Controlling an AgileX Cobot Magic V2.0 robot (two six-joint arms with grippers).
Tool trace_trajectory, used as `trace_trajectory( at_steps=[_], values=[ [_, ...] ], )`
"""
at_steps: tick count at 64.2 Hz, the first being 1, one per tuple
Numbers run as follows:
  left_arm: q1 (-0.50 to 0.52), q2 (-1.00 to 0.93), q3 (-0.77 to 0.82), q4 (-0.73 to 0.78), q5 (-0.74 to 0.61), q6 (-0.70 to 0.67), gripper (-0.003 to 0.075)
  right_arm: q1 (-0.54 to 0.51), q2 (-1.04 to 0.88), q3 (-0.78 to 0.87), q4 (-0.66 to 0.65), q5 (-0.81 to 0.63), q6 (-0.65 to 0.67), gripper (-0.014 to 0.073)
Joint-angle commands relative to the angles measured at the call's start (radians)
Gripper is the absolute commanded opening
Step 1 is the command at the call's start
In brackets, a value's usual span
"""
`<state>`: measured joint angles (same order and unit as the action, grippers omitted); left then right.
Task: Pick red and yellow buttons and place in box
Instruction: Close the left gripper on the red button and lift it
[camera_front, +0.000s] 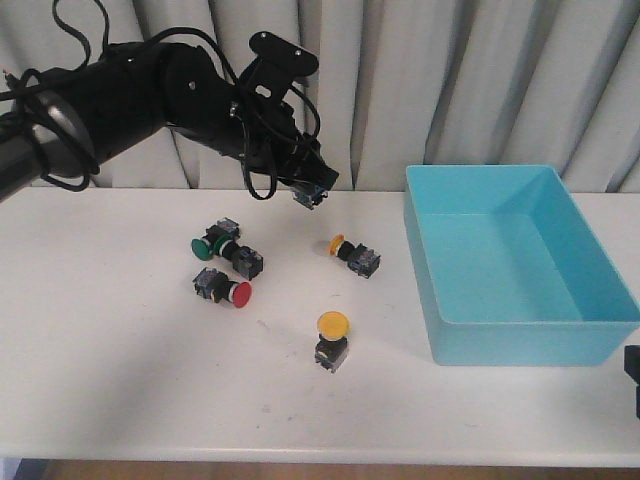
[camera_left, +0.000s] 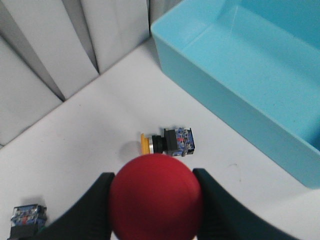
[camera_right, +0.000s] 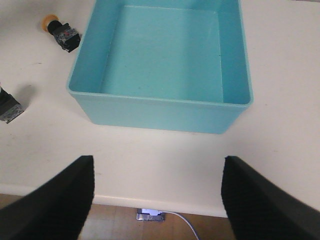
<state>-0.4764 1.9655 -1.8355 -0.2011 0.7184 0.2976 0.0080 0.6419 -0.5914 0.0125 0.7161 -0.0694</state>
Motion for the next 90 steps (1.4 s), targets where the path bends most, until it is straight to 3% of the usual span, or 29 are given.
trace_trajectory(
  at_steps=[1,23,43,53,68,83,90],
  values=[
    [0.003,-0.077,-0.030,-0.013,-0.030,-0.010,0.0167,-0.006,0.006,-0.034,0.000,-0.066,-0.008,0.0527],
    [-0.008,-0.159,0.002,0.050,-0.024,-0.010,0.0167,-0.006,0.006,-0.034,0.000,-0.066,-0.008,0.0527],
    [-0.068,-0.436,0.493,0.024,-0.374,-0.011,0.0167,-0.006,0.006,-0.034,0.000,-0.066,-0.008,0.0527],
    [-0.072,-0.553,0.703,-0.132,-0.475,-0.027,0.0167,-0.006,0.006,-0.034,0.000,-0.066,-0.008,0.0527],
    [-0.072,-0.616,0.902,-0.437,-0.413,0.008,0.0167,-0.006,0.006,-0.034,0.000,-0.066,-0.008,0.0527],
    [-0.072,-0.617,0.974,-0.982,-0.335,0.421,0.0167,-0.006,0.006,-0.034,0.000,-0.066,-0.008,0.0527],
    [-0.071,-0.617,0.974,-1.115,-0.266,0.567,0.0167,-0.006,0.006,-0.034,0.000,-0.066,-0.008,0.0527]
  ],
)
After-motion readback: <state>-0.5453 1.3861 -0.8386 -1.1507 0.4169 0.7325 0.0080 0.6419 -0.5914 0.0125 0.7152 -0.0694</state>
